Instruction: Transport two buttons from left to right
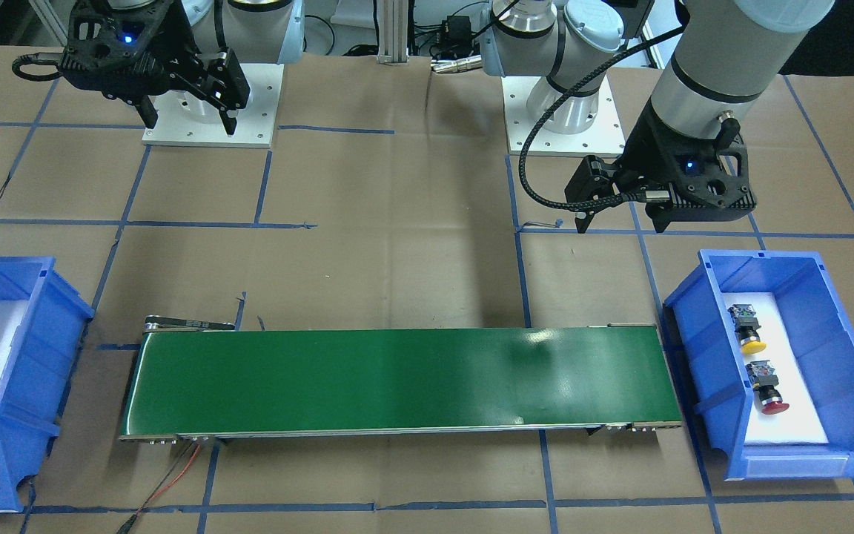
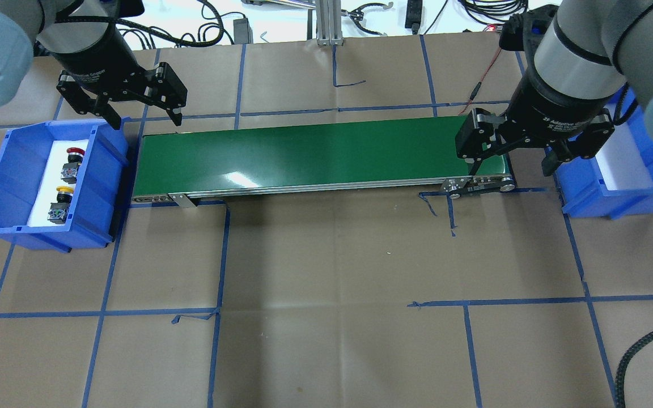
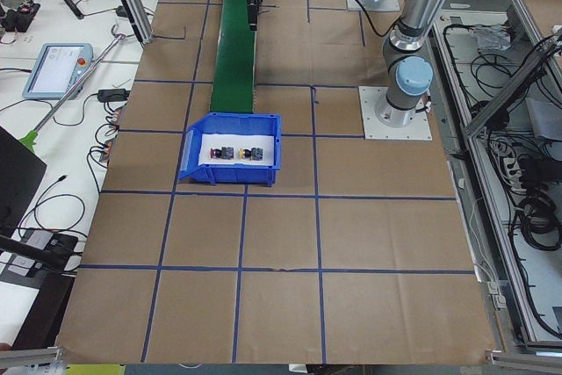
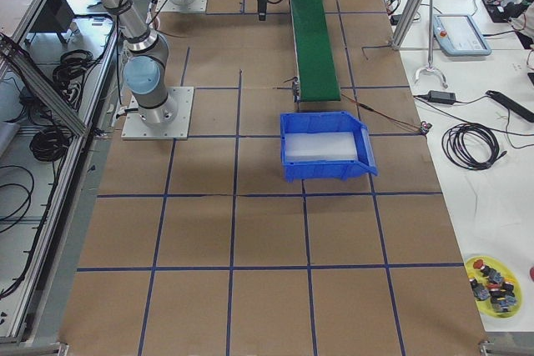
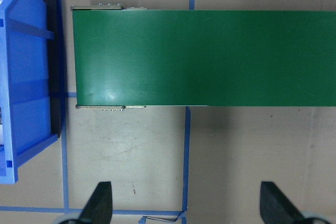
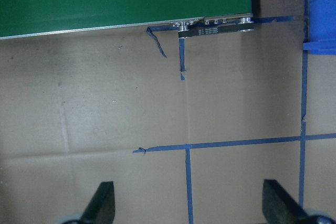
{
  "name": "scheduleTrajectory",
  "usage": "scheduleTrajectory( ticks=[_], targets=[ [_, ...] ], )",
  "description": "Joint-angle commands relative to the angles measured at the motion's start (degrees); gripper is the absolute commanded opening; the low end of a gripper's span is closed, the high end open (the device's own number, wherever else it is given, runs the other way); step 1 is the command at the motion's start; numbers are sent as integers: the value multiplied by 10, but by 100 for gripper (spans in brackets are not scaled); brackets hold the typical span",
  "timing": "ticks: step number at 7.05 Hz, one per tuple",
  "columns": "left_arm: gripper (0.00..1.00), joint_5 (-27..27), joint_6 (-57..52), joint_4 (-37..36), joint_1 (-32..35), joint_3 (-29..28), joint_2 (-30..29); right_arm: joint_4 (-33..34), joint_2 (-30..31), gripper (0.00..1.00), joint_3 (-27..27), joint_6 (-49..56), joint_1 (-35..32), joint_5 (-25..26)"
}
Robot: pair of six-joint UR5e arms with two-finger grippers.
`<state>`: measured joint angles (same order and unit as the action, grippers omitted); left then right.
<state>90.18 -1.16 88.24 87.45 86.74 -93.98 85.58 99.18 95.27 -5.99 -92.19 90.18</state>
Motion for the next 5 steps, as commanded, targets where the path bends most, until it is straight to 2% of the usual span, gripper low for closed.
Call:
scheduleTrajectory(
  ticks=[1,4,5],
  targets=[
    [100,-3,0,1,0,0,2,-1,-1,100,1,0,0,0],
    [100,2,-11,0,-14,-1,-5,-1,-5,100,3,0,0,0],
    [100,1,-43,0,-53,-6,-5,0,-4,100,3,3,0,0]
  ],
)
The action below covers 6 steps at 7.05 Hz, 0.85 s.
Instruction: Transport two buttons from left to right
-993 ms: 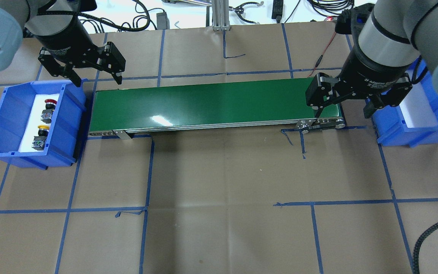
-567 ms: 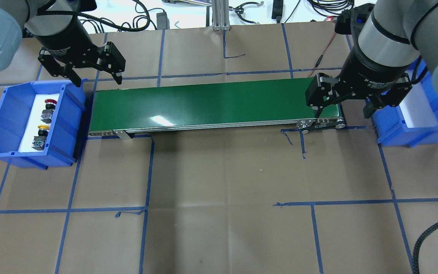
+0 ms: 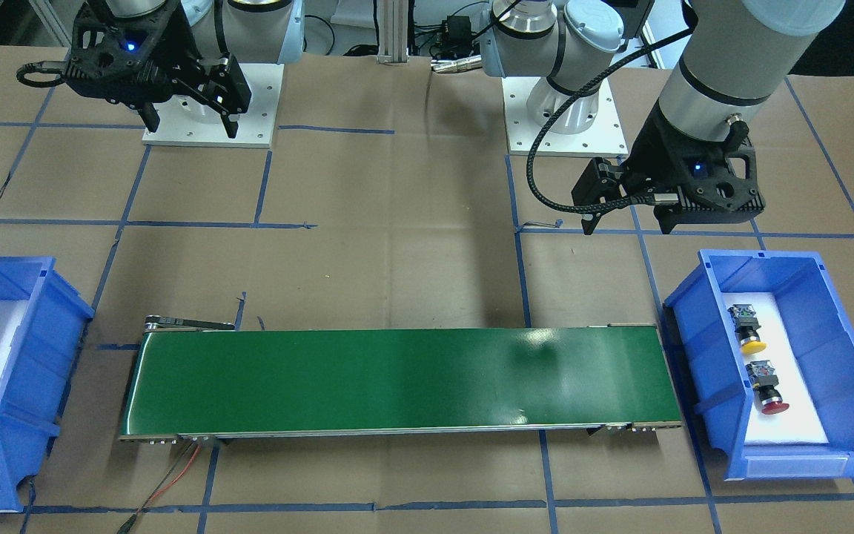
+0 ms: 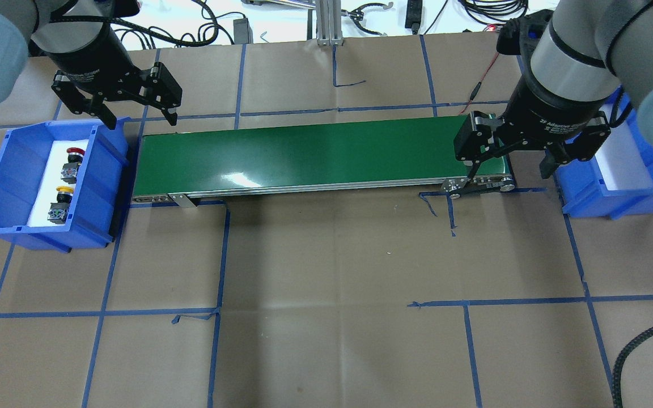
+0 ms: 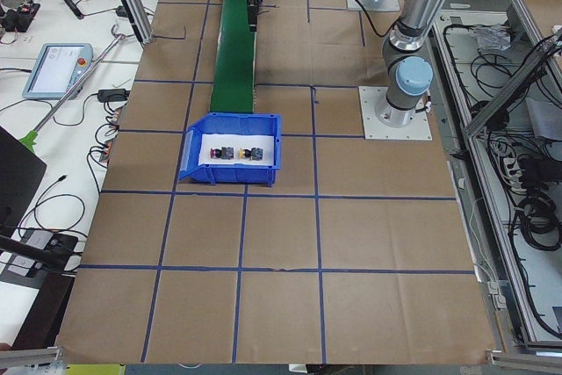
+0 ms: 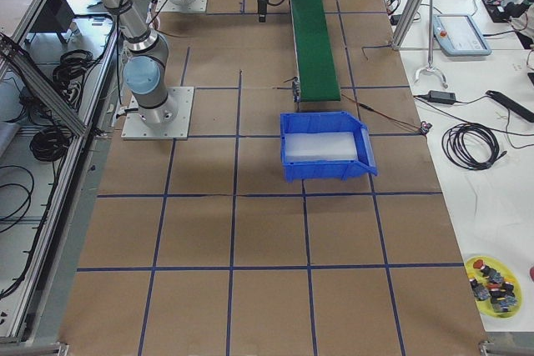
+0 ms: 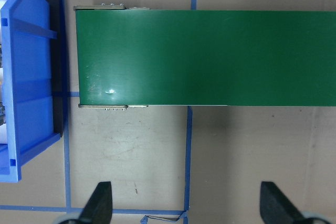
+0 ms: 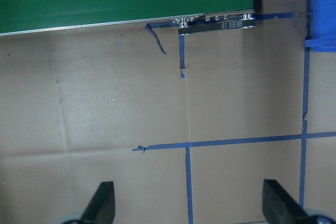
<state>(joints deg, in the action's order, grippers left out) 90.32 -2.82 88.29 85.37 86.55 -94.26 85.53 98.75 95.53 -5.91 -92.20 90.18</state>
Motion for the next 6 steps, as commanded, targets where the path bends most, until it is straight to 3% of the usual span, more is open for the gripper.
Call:
scheduleTrajectory(
  ticks=[1,2,4,6],
  targets=[
    [100,-2,-63,0,-99,-2,-4,7,-1,100,1,2,0,0],
    [100,-7,-115,0,-160,-6,-13,41,-1,100,3,6,0,0],
    [100,-2,-226,0,-242,-10,-25,48,-1,100,19,5,0,0],
    [99,-2,-291,-43,-286,1,-55,49,-1,100,21,4,0,-1]
  ],
)
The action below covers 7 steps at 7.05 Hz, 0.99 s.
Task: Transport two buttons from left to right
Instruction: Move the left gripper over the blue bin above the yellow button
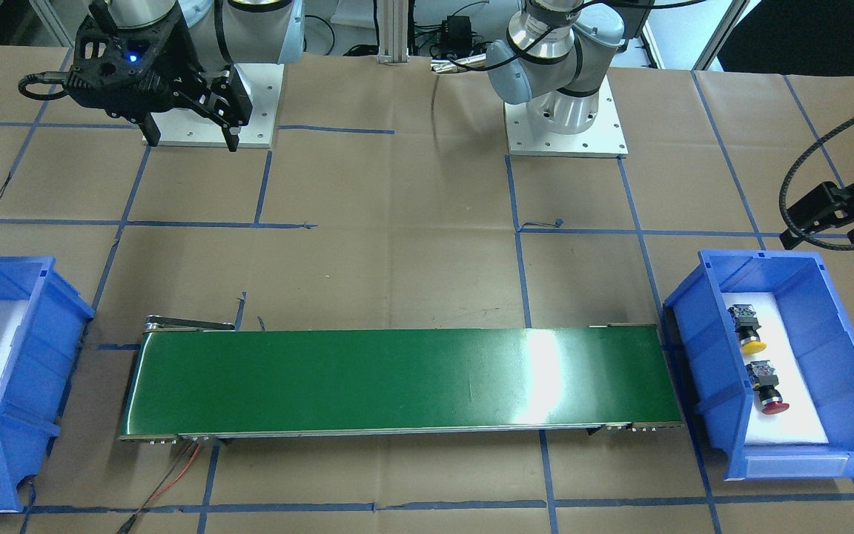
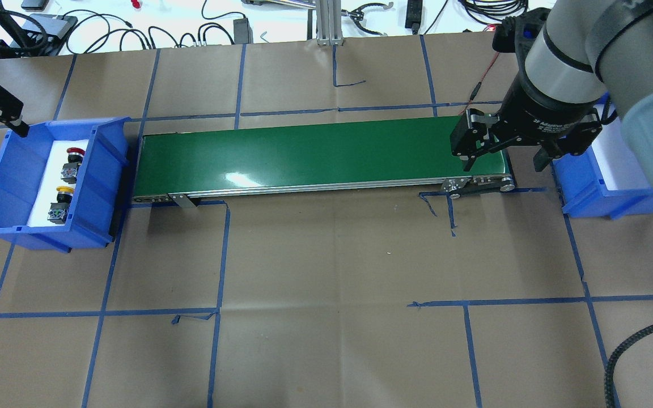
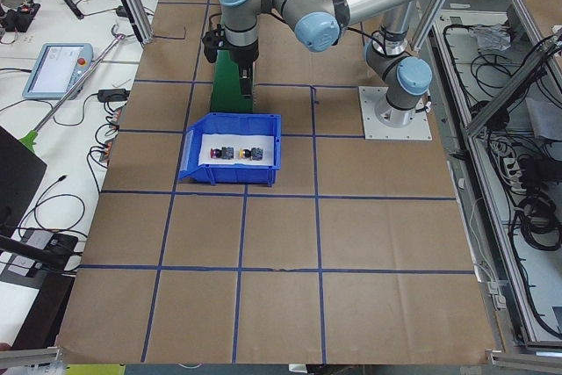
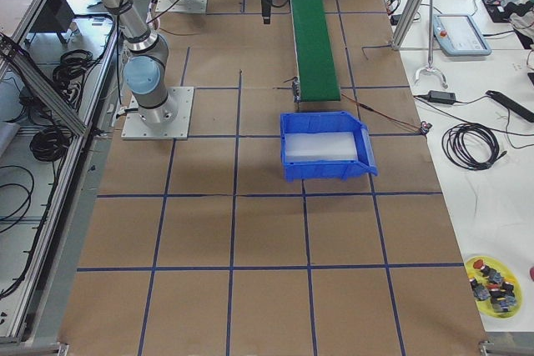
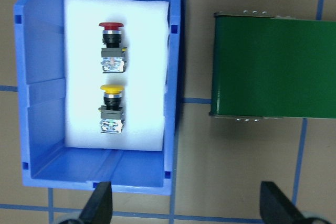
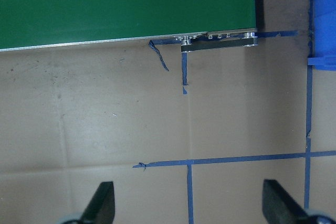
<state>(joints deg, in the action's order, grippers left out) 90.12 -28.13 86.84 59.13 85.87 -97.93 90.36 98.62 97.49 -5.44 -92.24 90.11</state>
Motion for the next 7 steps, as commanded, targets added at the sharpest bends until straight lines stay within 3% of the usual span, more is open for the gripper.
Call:
scheduleTrajectory(
  ticks=[1,2,4,7],
  targets=[
    [99,-6,-41,-44,-24,9,-42,0,0,100,2,-3,0,0],
    [98,-6,-44,-50,-24,12,-56,-1,0,100,2,-3,0,1],
    [97,-6,-53,-167,-30,61,-92,-2,0,100,2,-4,0,1],
    [99,-5,-52,-238,-30,102,-125,-3,0,100,2,-4,0,1]
  ],
)
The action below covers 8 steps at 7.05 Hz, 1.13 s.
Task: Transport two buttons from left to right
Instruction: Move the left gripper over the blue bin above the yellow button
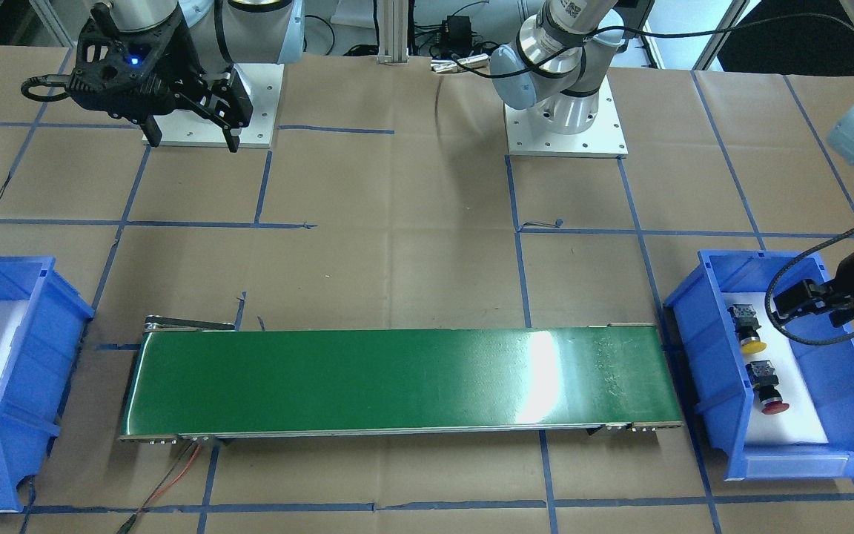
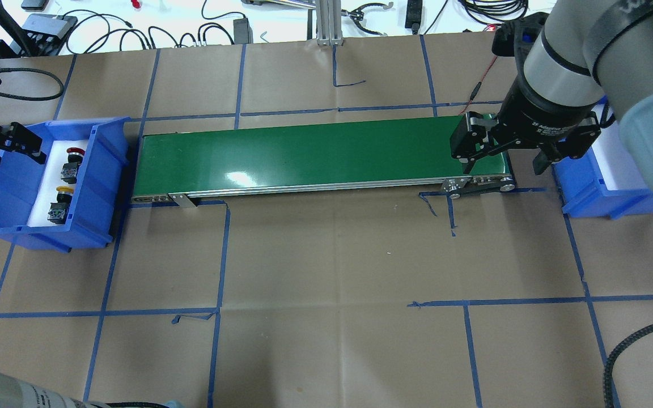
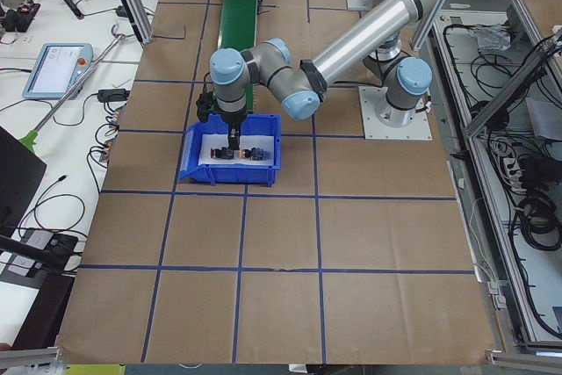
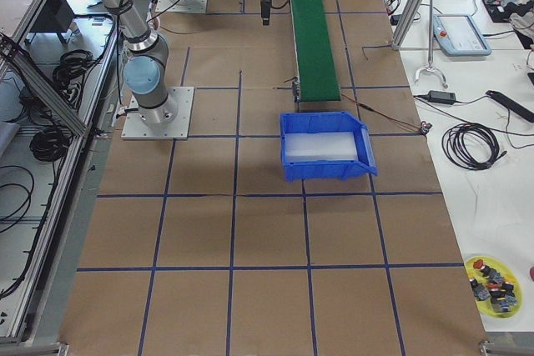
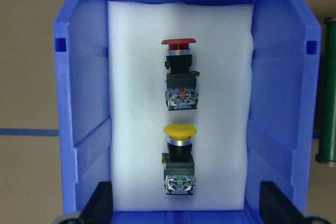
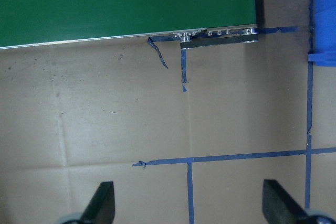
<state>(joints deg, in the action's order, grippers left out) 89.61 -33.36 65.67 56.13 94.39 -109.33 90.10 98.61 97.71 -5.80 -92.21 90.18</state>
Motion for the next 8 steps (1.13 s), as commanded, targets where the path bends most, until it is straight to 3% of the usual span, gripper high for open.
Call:
scheduleTrajectory(
  ticks=[1,4,8],
  targets=[
    [99,0,0,-47,1,33,-13,0,0,100,0,0,0,0],
    [99,5,0,-120,-2,105,-13,0,0,100,0,0,0,0],
    [99,6,0,-126,-22,112,-40,0,0,100,-1,0,0,-1]
  ],
)
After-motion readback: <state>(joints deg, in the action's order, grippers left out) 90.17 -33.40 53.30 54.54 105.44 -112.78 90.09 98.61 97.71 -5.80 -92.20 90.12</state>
